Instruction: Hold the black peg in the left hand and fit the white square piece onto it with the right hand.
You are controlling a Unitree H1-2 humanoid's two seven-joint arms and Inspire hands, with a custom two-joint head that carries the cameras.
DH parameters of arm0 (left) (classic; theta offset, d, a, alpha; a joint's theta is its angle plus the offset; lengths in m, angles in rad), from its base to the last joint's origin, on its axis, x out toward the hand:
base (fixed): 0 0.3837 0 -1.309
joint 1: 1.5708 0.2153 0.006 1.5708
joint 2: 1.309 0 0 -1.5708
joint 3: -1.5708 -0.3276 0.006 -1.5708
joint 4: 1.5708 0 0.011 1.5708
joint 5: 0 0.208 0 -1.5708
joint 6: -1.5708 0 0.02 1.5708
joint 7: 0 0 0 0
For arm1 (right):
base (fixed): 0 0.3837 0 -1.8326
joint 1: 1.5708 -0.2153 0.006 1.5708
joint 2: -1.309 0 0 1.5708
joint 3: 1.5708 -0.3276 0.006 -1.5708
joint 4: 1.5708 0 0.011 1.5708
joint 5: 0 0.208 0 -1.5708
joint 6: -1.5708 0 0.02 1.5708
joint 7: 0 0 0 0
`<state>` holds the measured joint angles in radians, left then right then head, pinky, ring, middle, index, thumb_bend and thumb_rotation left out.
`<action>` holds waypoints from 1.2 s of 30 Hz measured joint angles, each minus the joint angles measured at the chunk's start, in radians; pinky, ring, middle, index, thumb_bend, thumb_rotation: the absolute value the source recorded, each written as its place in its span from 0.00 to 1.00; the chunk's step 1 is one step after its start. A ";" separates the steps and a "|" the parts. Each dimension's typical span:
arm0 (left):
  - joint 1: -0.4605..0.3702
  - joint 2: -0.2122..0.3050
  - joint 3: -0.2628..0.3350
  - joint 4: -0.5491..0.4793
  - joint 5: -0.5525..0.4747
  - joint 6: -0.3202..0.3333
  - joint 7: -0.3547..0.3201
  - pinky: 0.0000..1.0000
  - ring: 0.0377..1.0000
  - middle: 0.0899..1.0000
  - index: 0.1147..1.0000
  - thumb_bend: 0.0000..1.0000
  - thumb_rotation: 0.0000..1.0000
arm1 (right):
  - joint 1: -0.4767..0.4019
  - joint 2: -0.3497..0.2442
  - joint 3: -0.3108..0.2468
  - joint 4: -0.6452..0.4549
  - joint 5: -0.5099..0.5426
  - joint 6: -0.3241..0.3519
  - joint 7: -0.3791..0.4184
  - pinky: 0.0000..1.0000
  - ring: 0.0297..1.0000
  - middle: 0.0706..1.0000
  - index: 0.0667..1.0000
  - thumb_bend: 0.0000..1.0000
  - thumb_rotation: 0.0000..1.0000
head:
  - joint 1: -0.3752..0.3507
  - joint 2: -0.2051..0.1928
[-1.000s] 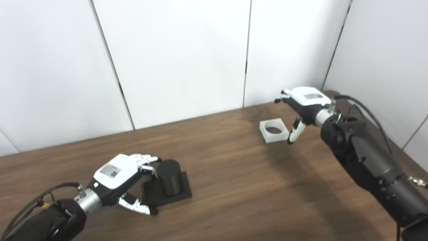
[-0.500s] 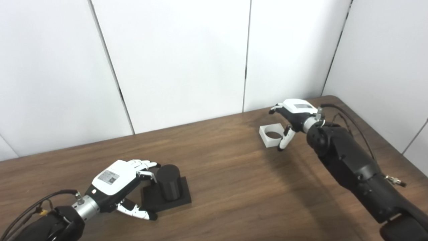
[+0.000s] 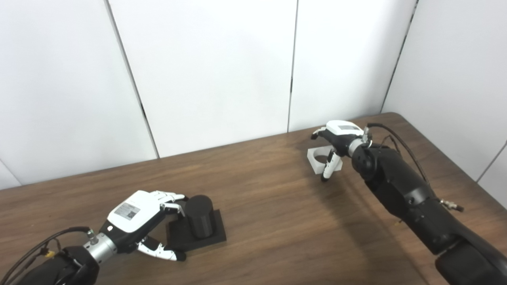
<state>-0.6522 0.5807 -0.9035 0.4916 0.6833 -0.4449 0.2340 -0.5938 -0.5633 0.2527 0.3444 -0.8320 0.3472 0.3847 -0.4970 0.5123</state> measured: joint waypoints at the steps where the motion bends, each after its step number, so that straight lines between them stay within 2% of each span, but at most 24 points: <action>1: 0.005 0.002 0.007 -0.009 0.000 0.002 -0.004 0.80 0.83 0.84 0.43 0.52 0.07 | -0.005 0.000 0.004 0.006 0.000 0.000 -0.002 0.74 0.86 0.92 0.82 0.86 0.09 | 0.000 0.000; 11: 0.024 0.011 0.034 -0.048 0.000 0.002 -0.051 0.79 0.82 0.84 0.43 0.52 0.06 | -0.011 -0.001 0.025 0.016 0.000 0.000 -0.020 0.75 0.86 0.90 0.80 0.84 0.10 | -0.006 0.009; 21: 0.043 0.014 0.054 -0.068 0.000 0.003 -0.068 0.77 0.81 0.82 0.43 0.52 0.06 | -0.042 -0.016 0.067 0.057 0.000 -0.001 -0.015 0.72 0.87 0.89 0.73 0.85 0.13 | -0.009 0.025; 28: 0.044 0.020 0.052 -0.079 0.000 0.002 -0.075 0.76 0.81 0.82 0.43 0.52 0.06 | -0.063 -0.049 0.110 0.062 -0.005 0.015 0.059 0.73 0.85 0.86 0.67 0.85 0.18 | -0.012 0.034; 32: 0.043 0.020 0.054 -0.082 0.000 0.002 -0.080 0.77 0.81 0.82 0.43 0.52 0.06 | -0.069 -0.053 0.125 0.048 -0.009 0.041 0.099 0.68 0.84 0.85 0.66 0.84 0.18 | -0.014 0.034; 34: 0.043 0.020 0.054 -0.084 0.000 0.002 -0.083 0.77 0.81 0.81 0.43 0.52 0.06 | -0.070 -0.060 0.132 0.038 -0.014 0.045 0.117 0.76 0.87 0.86 0.65 0.83 0.19 | -0.012 0.037; 36: 0.044 0.020 0.053 -0.085 0.000 0.002 -0.084 0.76 0.81 0.81 0.42 0.52 0.06 | -0.069 -0.075 0.139 0.013 -0.022 0.053 0.150 0.78 0.88 0.86 0.65 0.82 0.19 | -0.011 0.040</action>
<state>-0.6081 0.6011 -0.8507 0.4068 0.6832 -0.4427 0.1504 -0.6630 -0.6384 0.3919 0.3575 -0.8536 0.4001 0.5343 -0.5078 0.5522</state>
